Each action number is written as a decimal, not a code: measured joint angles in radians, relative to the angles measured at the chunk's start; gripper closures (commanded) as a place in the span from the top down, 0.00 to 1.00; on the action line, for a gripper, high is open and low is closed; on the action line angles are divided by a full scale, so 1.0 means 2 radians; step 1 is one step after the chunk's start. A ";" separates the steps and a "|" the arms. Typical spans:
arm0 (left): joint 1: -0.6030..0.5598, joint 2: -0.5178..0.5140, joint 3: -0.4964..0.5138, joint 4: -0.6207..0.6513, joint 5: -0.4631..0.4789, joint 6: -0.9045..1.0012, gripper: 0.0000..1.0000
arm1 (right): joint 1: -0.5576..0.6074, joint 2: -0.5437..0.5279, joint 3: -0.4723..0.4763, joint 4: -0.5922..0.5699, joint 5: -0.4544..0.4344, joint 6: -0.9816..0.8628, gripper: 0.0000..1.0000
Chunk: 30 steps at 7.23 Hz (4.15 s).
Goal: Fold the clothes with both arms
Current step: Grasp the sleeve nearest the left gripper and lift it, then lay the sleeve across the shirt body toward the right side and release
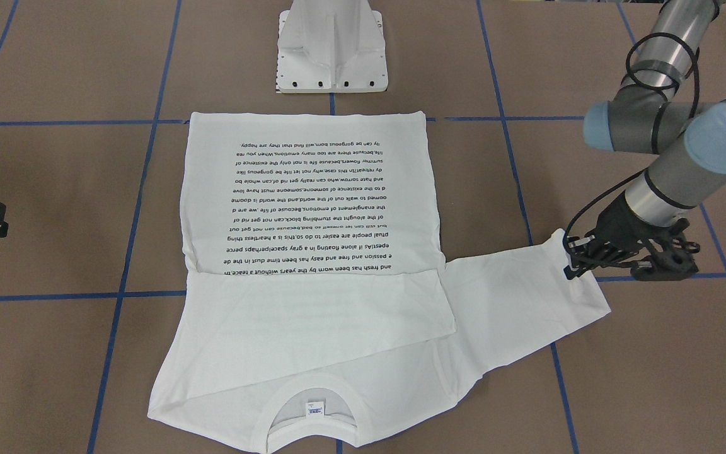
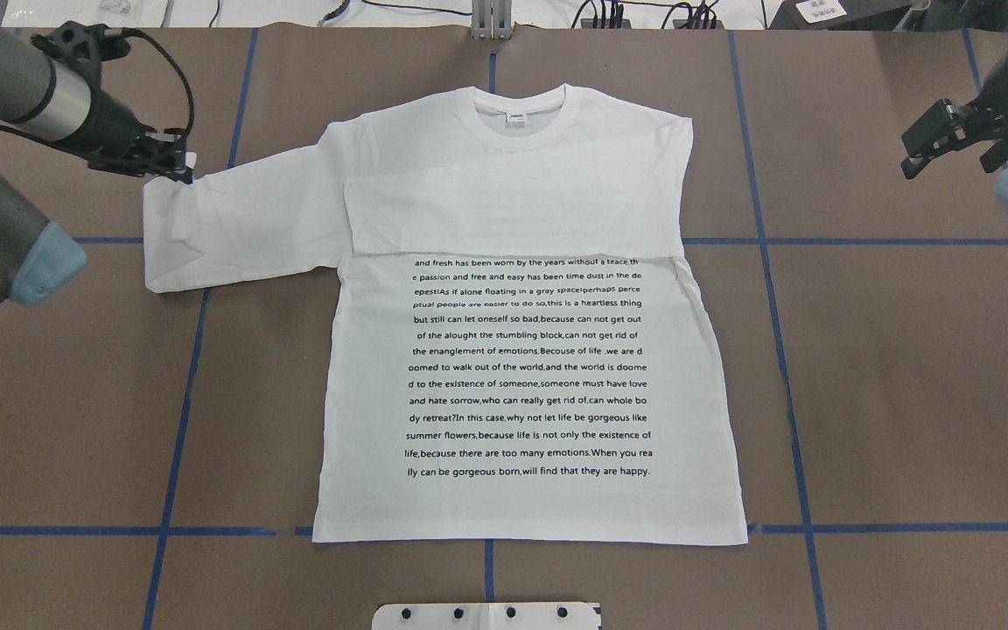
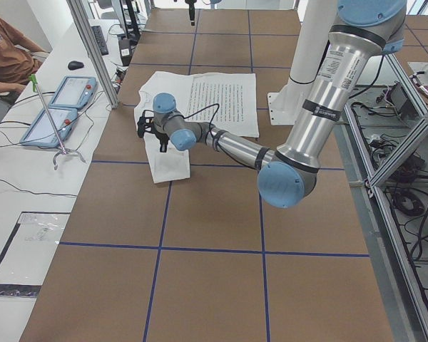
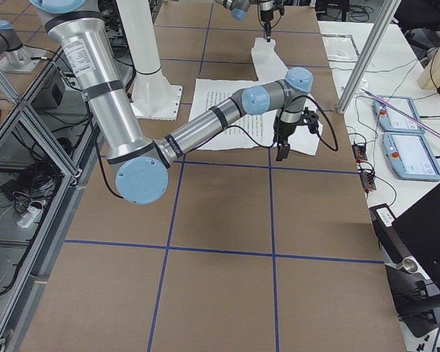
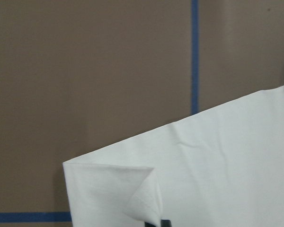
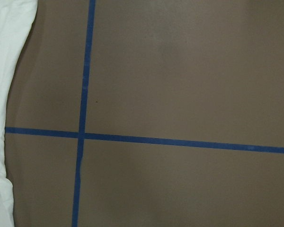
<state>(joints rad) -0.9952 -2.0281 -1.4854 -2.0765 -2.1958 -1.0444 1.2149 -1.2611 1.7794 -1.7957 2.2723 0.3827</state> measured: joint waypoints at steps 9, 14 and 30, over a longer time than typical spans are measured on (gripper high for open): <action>0.092 -0.307 0.049 -0.013 0.001 -0.271 0.00 | -0.001 -0.022 -0.007 0.034 0.004 0.007 1.00; 0.146 -0.313 0.161 -0.133 0.089 -0.282 0.00 | -0.001 -0.019 -0.008 0.035 0.004 0.019 1.00; 0.234 -0.188 0.047 -0.055 0.192 -0.190 1.00 | -0.071 -0.068 0.036 0.176 -0.009 0.198 1.00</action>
<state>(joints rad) -0.5269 -2.4034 -1.3907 -2.1859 -1.8122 -1.4246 1.0721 -1.3962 1.8507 -1.4442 2.2544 0.7779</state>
